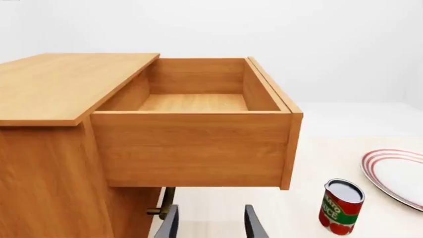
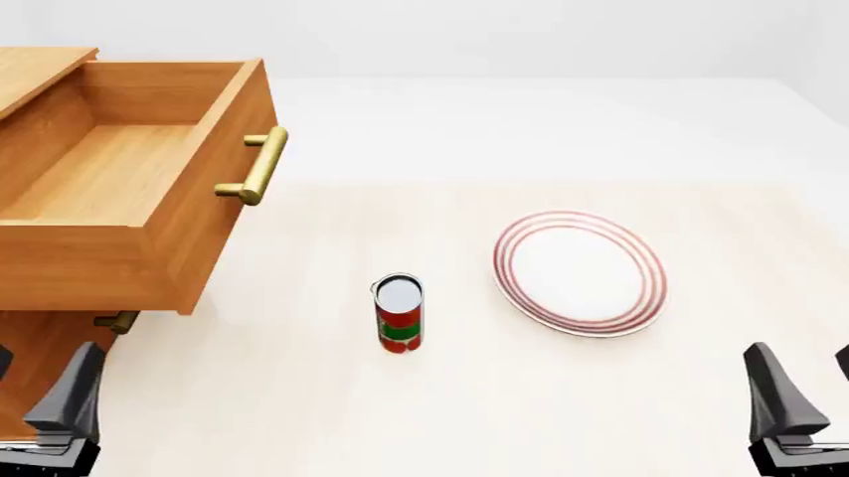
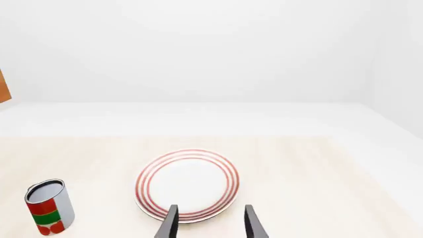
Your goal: Put the bowl in the top drawer of the cabinet.
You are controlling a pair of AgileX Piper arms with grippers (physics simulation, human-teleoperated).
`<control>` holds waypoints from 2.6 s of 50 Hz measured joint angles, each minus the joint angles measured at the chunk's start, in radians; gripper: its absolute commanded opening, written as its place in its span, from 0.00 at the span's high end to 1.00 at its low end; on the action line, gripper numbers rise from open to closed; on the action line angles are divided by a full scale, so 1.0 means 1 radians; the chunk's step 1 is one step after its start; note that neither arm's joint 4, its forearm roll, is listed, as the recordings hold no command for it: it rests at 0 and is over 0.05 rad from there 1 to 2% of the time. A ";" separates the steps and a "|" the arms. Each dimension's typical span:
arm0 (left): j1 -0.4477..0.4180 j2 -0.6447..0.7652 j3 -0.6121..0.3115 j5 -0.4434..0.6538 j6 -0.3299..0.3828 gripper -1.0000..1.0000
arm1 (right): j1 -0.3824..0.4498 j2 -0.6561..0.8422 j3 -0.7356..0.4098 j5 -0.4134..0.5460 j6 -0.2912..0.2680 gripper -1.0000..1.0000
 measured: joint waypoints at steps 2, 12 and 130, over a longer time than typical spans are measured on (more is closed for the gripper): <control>-0.001 0.000 0.000 0.001 0.001 0.00 | 0.000 0.001 0.000 0.000 0.001 0.00; -0.017 0.000 0.000 0.003 0.012 0.00 | 0.000 0.001 -0.001 0.001 0.003 0.00; -0.958 0.819 -0.367 0.055 -0.464 0.00 | 0.002 0.007 -0.015 0.010 0.005 0.00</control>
